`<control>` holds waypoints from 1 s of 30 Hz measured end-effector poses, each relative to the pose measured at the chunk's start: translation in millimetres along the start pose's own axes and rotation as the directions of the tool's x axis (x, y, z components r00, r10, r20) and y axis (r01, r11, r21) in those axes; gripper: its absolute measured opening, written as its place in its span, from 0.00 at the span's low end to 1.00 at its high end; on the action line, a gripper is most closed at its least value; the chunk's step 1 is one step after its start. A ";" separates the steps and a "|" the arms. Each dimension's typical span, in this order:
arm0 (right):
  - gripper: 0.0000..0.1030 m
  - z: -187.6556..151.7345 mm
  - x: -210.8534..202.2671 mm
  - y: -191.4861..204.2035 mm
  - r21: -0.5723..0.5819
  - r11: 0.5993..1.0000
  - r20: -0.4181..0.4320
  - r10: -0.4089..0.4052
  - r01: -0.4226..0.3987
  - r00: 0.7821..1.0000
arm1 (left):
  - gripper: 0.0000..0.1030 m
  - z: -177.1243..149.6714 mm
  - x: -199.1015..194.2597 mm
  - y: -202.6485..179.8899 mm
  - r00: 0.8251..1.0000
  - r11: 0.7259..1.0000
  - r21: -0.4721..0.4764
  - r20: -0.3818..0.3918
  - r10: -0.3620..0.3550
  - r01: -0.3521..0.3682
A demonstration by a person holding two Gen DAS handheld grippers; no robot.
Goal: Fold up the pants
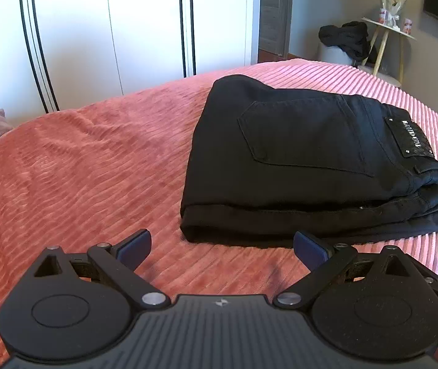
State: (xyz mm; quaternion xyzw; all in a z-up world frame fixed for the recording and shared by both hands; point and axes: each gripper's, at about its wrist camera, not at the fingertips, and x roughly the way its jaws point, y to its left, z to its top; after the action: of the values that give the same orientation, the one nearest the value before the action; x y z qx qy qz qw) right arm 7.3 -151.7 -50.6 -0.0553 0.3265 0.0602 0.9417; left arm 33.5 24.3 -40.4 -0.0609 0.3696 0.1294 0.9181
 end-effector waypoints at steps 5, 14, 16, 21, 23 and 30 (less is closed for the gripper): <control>0.95 0.6 -1.8 -2.4 -0.002 1.000 0.010 -0.010 0.010 1.000 | 0.96 -0.7 4.2 -2.6 1.000 1.000 0.014 -0.012 0.011 -0.010; 0.95 2.6 -3.3 -10.7 0.035 0.999 0.005 -0.014 0.014 1.000 | 0.96 0.2 5.1 0.2 1.000 1.000 0.004 -0.011 0.005 -0.005; 0.95 2.7 -3.7 -10.2 0.032 0.999 0.008 -0.016 0.016 1.000 | 0.96 0.0 5.1 0.6 1.000 1.000 0.003 -0.010 0.005 -0.005; 0.95 2.8 -4.4 -10.3 0.034 0.999 0.008 -0.010 0.009 1.000 | 0.96 -0.6 3.9 0.5 1.000 1.000 -0.002 -0.006 0.006 -0.006; 0.95 2.7 -4.6 -10.8 0.038 0.999 0.006 -0.007 0.007 1.000 | 0.96 -0.7 3.6 -0.1 1.000 1.000 -0.002 -0.005 0.008 -0.008; 0.95 3.6 -5.9 -10.6 0.034 0.999 0.017 -0.015 0.014 1.000 | 0.96 -1.2 2.3 -1.3 1.000 1.000 0.006 -0.005 0.018 -0.018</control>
State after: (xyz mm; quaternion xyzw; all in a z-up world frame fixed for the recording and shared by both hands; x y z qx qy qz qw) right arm 6.4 -162.1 -43.4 -0.0413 0.3188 0.0484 0.9457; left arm 34.6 23.3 -42.9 -0.0551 0.3727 0.1361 0.9163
